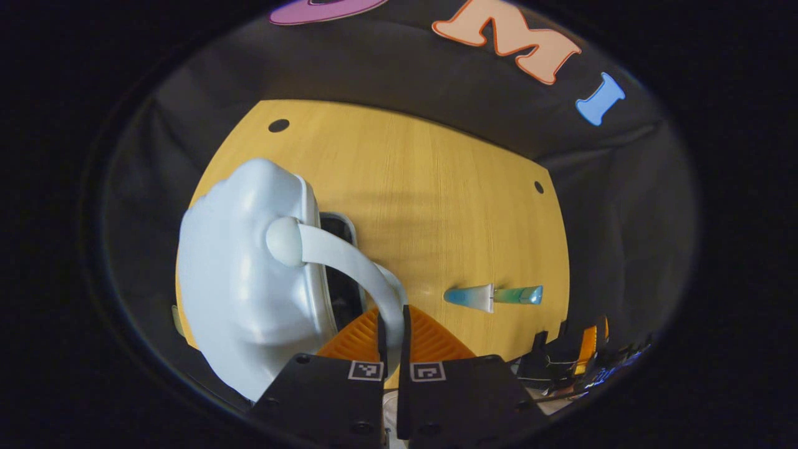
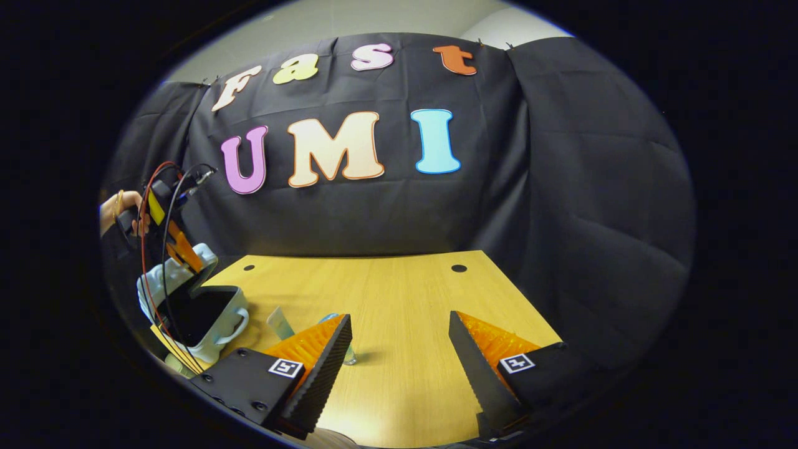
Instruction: First open the suitcase, pack the skin care products into it, and then close the suitcase.
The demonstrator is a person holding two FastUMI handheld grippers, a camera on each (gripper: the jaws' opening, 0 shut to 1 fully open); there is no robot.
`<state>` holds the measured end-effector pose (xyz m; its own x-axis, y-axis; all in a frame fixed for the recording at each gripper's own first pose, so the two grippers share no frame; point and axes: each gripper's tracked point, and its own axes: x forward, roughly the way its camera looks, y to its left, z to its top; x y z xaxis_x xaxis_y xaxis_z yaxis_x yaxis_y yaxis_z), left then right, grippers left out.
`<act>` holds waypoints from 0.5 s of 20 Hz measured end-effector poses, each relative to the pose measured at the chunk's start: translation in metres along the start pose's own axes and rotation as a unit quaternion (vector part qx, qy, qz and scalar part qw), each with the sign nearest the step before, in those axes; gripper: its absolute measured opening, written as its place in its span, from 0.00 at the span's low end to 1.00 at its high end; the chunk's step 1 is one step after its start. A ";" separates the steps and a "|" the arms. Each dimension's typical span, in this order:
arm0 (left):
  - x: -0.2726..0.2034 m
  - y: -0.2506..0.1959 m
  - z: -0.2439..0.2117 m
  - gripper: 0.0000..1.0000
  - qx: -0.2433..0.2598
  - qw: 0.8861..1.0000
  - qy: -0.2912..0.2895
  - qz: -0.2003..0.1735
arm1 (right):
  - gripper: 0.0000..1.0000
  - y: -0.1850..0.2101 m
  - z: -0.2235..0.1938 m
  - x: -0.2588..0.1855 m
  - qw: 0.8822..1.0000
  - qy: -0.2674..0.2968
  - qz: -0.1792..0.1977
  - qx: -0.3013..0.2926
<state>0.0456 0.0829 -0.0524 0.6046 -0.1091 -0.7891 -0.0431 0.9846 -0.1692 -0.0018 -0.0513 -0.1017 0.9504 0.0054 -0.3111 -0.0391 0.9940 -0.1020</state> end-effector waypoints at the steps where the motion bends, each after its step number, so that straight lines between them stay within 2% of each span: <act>1: -0.015 0.007 0.002 0.01 -0.007 1.000 -0.010 -0.002 | 0.98 0.005 0.001 0.001 1.000 -0.001 0.004 0.001; 2: -0.029 0.016 0.008 0.01 -0.019 0.999 -0.027 -0.001 | 0.95 0.010 0.001 0.002 1.000 -0.001 0.006 0.001; 5: -0.070 0.052 0.018 0.01 -0.027 0.998 -0.056 0.006 | 0.98 0.021 0.003 0.003 1.000 -0.004 0.009 -0.009; 10: -0.130 0.132 0.025 0.01 -0.041 0.992 -0.108 0.060 | 0.98 0.041 0.004 0.004 1.000 -0.012 0.006 -0.010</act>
<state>-0.0188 0.2303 0.0428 0.7468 0.0487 -0.6632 -0.1840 0.9735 -0.1357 0.0016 -0.0101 -0.1029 0.9569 0.0193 -0.2897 -0.0559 0.9914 -0.1184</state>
